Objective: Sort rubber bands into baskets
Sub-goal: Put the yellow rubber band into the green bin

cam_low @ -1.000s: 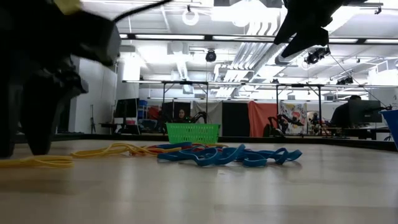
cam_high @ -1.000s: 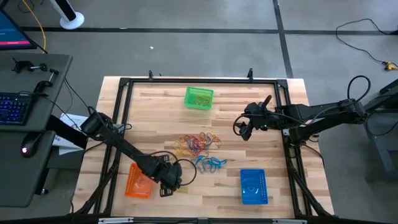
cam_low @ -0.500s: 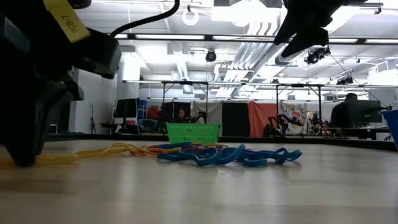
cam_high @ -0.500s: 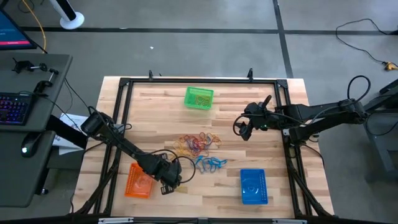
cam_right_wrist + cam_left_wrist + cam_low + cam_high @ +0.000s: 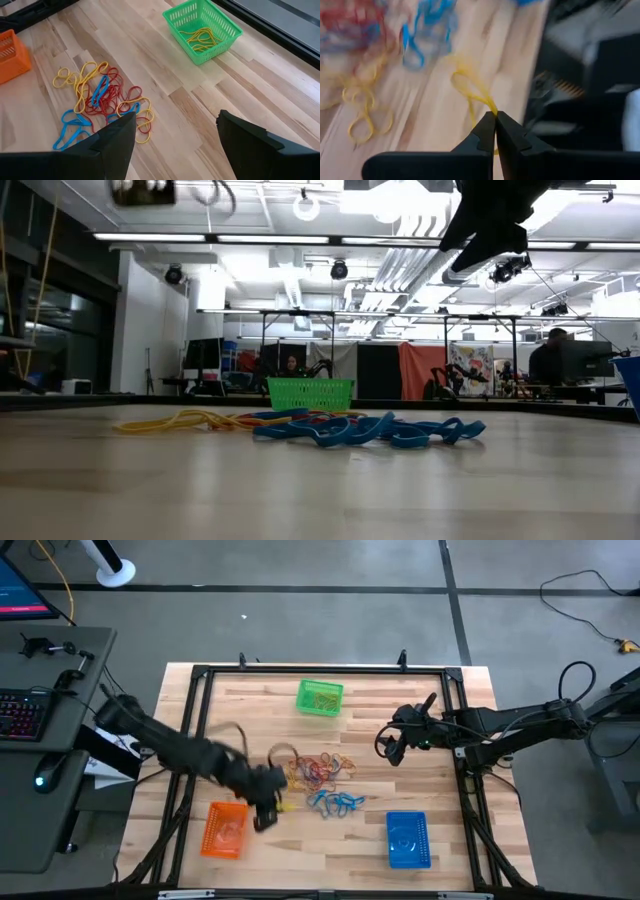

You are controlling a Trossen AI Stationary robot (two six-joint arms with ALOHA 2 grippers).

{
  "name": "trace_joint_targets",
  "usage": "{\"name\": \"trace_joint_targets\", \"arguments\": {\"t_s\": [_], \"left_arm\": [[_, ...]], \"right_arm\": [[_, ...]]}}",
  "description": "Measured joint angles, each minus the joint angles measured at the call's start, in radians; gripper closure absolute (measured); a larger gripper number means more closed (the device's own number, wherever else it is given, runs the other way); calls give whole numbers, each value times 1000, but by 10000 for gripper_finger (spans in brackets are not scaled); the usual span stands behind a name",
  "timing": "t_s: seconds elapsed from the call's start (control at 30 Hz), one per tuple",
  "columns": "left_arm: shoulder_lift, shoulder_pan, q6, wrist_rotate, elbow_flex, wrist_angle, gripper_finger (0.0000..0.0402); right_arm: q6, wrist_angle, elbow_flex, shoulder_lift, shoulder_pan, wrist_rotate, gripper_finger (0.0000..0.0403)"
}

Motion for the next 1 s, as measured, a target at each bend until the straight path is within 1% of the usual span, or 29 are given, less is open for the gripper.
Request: {"name": "trace_joint_targets", "arguments": {"t_s": [0.1, 0.23, 0.3, 0.37, 0.43, 0.5, 0.57, 0.63, 0.67, 0.73, 0.8, 0.9, 1.0], "left_arm": [[-75, 75, -21, 74, 32, 26, 401], [-135, 155, -26, 215, 59, 155, 402], [-147, 179, -32, 245, 61, 214, 401], [-149, 197, -32, 250, 61, 217, 401], [-146, 212, -2, 228, 60, 163, 401], [-124, 224, 58, 149, 60, 74, 401], [-87, 245, 142, 48, 59, -34, 401], [-36, 288, 230, -36, 58, -86, 401], [-9, 318, 281, -58, 58, -86, 401], [49, 389, 387, -65, 58, -52, 401], [113, 465, 496, -64, 58, 25, 401], [209, 584, 659, -53, 58, 154, 401], [283, 692, 773, -43, 58, 251, 401]], "right_arm": [[0, 17, 0, 0, 0, -4, 137], [-1, 38, 0, 0, 0, -4, 137], [-2, 41, 0, 0, 0, -5, 137], [-4, 41, 0, 0, 0, -5, 137], [-4, 40, 0, 0, 0, -6, 137], [-4, 40, 0, 0, 0, -6, 137], [-4, 39, 0, 0, 0, -7, 137], [-3, 39, 0, 0, 0, -7, 137], [-1, 39, 0, 0, 0, -7, 137], [2, 41, 0, 0, 0, -7, 137], [27, 43, 0, 0, 0, 2, 137], [97, 51, 0, 0, 0, 36, 137], [168, 74, 0, 0, 0, 65, 137]]}}
